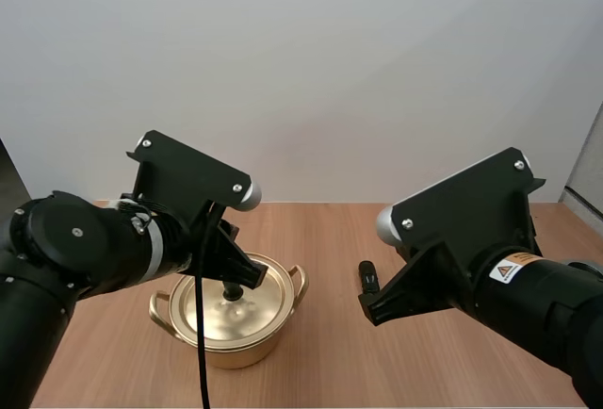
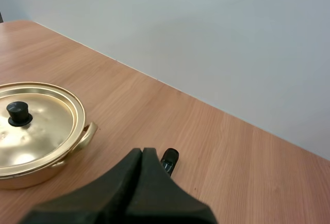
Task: Open the pot, put the car inside, and close it
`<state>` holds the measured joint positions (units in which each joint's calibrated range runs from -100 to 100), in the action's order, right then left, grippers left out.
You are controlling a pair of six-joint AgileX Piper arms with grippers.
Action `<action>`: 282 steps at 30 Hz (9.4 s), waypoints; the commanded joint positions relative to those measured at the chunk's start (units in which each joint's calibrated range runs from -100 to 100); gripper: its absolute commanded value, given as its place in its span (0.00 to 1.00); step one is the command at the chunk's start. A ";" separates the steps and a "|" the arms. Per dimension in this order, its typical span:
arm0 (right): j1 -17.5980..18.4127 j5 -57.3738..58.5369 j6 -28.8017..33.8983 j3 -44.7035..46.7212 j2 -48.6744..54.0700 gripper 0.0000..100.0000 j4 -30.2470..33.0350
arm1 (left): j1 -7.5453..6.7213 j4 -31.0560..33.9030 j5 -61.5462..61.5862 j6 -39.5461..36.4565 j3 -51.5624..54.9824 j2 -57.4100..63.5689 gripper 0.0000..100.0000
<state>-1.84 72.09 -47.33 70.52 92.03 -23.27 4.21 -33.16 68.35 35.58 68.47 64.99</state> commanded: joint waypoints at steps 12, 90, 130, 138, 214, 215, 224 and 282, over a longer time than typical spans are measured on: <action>0.03 -0.09 -0.01 -0.01 0.00 0.00 -0.08 | -0.01 6.07 6.38 -6.03 -1.37 -7.50 0.64; -0.55 -24.87 -0.93 -12.38 -63.43 0.84 -6.91 | 1.69 -9.72 6.60 -6.79 -36.63 3.40 0.00; -0.55 -30.09 -14.19 -14.03 -87.68 0.68 -14.72 | 2.64 -9.21 7.10 -6.79 -36.63 3.03 0.00; -0.55 -30.65 -16.07 -14.03 -89.54 0.00 -14.61 | 3.15 -9.09 7.10 -6.79 -36.63 3.03 0.00; 0.30 -32.12 -14.17 -13.50 -43.06 0.00 -17.00 | 6.14 -3.36 20.87 1.93 -13.83 -16.08 0.00; 0.05 -31.76 -14.17 -13.50 -42.14 0.00 -17.00 | 6.14 -3.07 20.87 2.81 -12.32 -18.12 0.00; -0.34 -28.48 -14.17 -13.50 -38.81 0.00 -17.13 | 6.00 -3.16 18.99 7.02 -10.30 -30.41 0.00; -1.43 -80.78 -14.52 6.17 -34.80 0.00 -15.39 | 1.41 4.76 -29.91 -18.37 -0.98 18.65 1.00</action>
<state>-2.49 -4.81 -61.82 75.93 56.00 -39.62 9.42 -53.07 39.00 40.22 66.89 83.33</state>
